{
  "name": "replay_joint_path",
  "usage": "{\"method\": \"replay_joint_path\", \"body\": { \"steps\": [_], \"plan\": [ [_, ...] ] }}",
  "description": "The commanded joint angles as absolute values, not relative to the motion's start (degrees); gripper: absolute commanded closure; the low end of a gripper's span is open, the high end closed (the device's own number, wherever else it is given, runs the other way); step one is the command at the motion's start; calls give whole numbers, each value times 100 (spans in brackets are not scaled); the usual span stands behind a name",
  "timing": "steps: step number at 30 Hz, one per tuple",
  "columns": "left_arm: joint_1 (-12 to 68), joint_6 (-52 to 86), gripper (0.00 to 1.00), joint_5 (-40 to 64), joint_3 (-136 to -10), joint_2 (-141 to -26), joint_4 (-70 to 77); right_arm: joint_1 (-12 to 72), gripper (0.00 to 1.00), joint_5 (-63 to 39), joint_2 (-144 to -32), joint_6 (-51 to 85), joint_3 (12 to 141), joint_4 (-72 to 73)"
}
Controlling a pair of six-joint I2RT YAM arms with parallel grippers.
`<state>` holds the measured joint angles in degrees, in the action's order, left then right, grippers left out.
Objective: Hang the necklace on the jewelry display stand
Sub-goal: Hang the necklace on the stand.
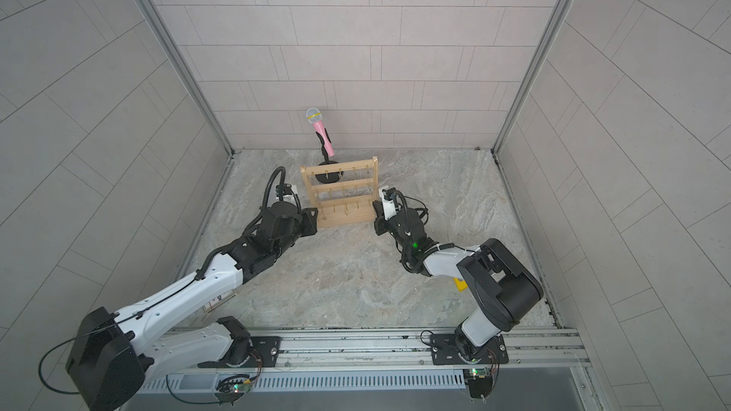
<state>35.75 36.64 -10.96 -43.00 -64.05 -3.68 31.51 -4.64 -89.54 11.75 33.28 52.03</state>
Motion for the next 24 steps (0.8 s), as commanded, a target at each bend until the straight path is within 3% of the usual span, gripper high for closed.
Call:
{"method": "replay_joint_path", "body": {
  "steps": [1,24],
  "plan": [
    [3544,3744,69,-1142,-4253,-6404,-286,3178,90,-347,-8807,1044,3298,5206],
    [3542,3744,69,-1148,-4258,-6407,-303,3165,89,-374,-9026,1011,3469,5222]
  ]
}}
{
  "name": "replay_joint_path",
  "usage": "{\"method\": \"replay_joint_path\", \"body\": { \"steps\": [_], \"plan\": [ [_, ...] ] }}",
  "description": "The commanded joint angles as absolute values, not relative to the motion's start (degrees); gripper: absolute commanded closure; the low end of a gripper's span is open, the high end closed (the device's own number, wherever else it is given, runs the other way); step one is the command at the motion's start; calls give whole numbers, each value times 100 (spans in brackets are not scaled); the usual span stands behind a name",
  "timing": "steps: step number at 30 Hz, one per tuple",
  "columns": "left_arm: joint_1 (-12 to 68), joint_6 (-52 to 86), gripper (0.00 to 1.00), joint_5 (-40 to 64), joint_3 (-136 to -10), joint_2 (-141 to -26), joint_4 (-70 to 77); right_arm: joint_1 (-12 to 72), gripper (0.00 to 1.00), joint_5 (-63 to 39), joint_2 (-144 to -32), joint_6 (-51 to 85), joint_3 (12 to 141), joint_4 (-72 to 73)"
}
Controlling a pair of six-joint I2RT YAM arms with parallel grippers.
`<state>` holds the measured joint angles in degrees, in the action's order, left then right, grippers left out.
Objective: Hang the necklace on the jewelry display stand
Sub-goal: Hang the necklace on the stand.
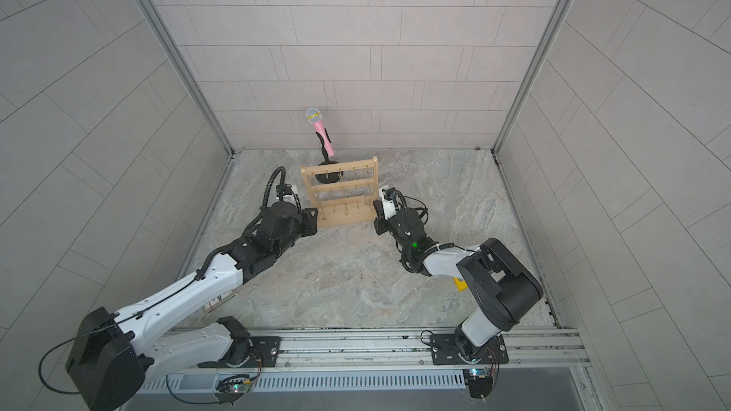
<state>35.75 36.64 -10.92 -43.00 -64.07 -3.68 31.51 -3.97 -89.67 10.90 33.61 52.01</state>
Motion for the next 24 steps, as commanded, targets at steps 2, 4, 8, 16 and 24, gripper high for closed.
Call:
{"method": "replay_joint_path", "body": {
  "steps": [2,4,8,16,24],
  "plan": [
    [3542,3744,69,-1151,-4256,-6407,-299,3163,88,-369,-9035,1011,3480,5213],
    [3547,3744,69,-1152,-4258,-6407,-302,3158,87,-369,-9043,998,3502,5188],
    [3542,3744,69,-1139,-4263,-6398,-323,3121,86,-439,-9085,999,3551,5155],
    [3542,3731,69,-1155,-4288,-6414,-361,2985,80,-685,-9357,1063,3853,5154],
    [3542,3715,69,-1151,-4323,-6485,-367,2974,79,-747,-9464,1071,3929,5228]
  ]
}}
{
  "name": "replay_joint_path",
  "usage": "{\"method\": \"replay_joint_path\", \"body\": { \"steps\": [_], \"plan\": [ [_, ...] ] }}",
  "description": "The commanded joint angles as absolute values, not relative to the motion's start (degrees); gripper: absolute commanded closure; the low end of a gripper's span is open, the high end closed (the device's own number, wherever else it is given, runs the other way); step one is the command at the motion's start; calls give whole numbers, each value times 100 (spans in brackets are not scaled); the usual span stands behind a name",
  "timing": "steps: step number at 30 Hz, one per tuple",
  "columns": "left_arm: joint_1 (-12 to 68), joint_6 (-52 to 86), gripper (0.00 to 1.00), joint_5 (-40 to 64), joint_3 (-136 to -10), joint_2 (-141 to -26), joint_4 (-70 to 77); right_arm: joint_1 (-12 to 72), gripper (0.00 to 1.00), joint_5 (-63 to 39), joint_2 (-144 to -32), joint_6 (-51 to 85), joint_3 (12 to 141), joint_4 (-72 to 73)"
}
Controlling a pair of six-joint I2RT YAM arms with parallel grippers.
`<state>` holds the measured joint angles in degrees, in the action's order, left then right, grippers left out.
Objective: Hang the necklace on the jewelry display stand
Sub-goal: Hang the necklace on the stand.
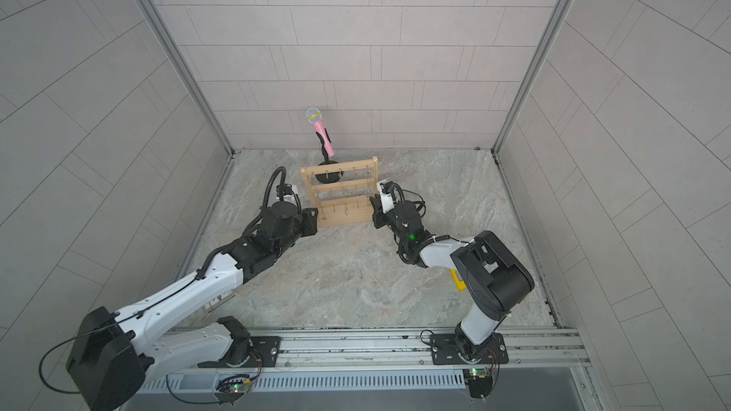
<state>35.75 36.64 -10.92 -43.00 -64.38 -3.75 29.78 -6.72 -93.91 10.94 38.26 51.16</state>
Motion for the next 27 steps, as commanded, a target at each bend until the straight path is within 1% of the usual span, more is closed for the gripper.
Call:
{"method": "replay_joint_path", "body": {
  "steps": [1,27],
  "plan": [
    [3546,3720,69,-1152,-4331,-6497,-363,2967,79,-756,-9473,1066,3928,5233],
    [3542,3726,69,-1165,-4318,-6434,-420,2962,76,-754,-9448,1101,3845,5219]
  ]
}}
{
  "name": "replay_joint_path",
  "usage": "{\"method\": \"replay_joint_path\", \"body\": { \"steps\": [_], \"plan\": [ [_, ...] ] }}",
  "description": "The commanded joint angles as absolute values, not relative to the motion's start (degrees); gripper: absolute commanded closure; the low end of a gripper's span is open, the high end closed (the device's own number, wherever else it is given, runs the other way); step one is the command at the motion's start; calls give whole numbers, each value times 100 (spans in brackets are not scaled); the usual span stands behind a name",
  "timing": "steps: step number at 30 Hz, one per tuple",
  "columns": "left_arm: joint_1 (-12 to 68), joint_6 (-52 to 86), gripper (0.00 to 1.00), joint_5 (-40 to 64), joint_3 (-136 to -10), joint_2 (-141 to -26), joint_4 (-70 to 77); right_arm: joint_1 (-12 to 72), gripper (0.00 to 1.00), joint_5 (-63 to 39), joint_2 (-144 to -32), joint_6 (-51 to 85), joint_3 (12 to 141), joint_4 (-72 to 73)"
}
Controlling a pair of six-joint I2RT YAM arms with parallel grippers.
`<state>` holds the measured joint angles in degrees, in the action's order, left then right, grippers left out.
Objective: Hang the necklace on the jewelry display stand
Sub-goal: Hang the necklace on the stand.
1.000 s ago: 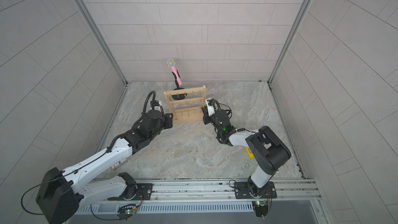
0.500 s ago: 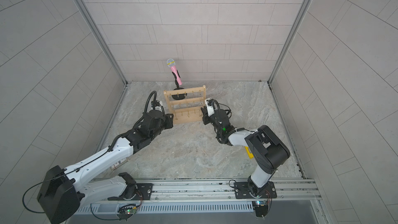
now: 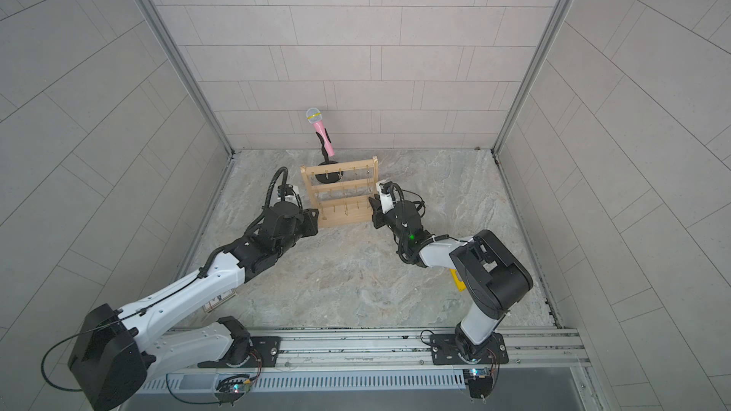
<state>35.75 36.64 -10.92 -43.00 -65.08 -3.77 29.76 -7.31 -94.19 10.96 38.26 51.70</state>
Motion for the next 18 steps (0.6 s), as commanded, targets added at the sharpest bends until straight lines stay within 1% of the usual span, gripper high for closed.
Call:
{"method": "replay_joint_path", "body": {
  "steps": [1,10,16,18],
  "plan": [
    [3542,3727,69,-1174,-4324,-6416,-437,2957,76,-756,-9440,1105,3841,5212],
    [3543,3675,69,-1247,-4455,-6339,-693,2938,74,-782,-9128,1116,3713,5019],
    [3499,3639,68,-1273,-4561,-6214,-949,2891,67,-861,-8473,1213,3614,4077],
    [3432,3654,67,-1271,-4593,-6163,-1074,2871,65,-845,-8178,1221,3390,3747]
  ]
}}
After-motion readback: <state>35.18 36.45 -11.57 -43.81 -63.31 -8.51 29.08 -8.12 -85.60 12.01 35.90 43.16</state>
